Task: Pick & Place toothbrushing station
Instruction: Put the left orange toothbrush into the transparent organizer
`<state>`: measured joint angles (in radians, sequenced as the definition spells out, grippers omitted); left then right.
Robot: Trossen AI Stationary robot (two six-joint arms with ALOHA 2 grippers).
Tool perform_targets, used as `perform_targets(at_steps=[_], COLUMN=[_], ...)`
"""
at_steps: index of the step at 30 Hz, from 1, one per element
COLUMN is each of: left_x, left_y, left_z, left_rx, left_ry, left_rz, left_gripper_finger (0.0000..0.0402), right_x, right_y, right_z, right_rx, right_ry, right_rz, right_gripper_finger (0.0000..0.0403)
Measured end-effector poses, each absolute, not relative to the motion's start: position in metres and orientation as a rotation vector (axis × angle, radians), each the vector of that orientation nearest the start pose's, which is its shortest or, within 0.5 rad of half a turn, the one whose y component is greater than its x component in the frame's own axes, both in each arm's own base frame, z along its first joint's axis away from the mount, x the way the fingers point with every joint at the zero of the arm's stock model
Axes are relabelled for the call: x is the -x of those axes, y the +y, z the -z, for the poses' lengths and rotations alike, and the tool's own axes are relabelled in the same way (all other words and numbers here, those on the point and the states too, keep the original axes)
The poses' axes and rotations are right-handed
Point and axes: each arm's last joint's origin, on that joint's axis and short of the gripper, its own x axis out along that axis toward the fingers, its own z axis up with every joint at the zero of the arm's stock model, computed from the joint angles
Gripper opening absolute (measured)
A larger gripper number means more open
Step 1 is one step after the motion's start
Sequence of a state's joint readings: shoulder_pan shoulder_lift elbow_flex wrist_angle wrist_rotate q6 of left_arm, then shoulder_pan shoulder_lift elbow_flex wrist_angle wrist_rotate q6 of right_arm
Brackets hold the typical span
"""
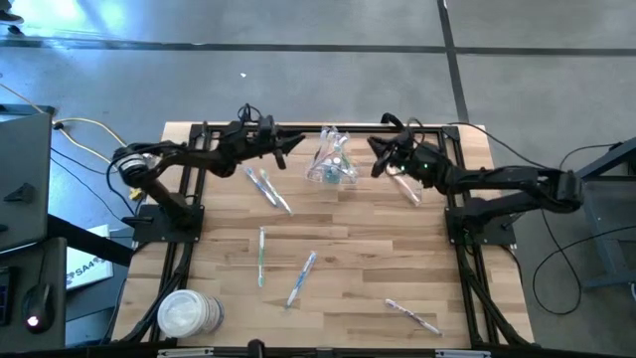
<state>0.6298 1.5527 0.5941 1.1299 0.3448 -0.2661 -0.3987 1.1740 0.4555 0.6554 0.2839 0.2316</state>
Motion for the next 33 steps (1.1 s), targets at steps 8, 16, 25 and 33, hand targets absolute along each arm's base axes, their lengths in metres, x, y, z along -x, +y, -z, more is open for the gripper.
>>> perform_targets(at_steps=[8, 16, 25, 33], left_x=[-0.242, -0.239, -0.238, -0.238], left_y=[0.164, 0.161, 0.161, 0.161], left_z=[-0.222, -0.223, -0.219, -0.218], left_rx=[0.232, 0.255, 0.27, 0.273], left_ry=[-0.113, -0.054, -0.013, -0.006], left_rz=[-0.266, -0.275, -0.28, -0.282], left_gripper_finger=[0.0104, 0.0104, 0.0104, 0.0104], right_x=[-0.244, -0.274, -0.286, -0.289], right_y=[-0.122, -0.137, -0.133, -0.129], right_z=[-0.229, -0.216, -0.209, -0.21], right_rx=[-0.235, -0.209, -0.19, -0.191], right_ry=[0.092, 0.208, 0.241, 0.24], right_rz=[0.715, 0.774, 0.743, 0.673], right_gripper_finger=[0.0003, 0.0002, 0.0002, 0.0002])
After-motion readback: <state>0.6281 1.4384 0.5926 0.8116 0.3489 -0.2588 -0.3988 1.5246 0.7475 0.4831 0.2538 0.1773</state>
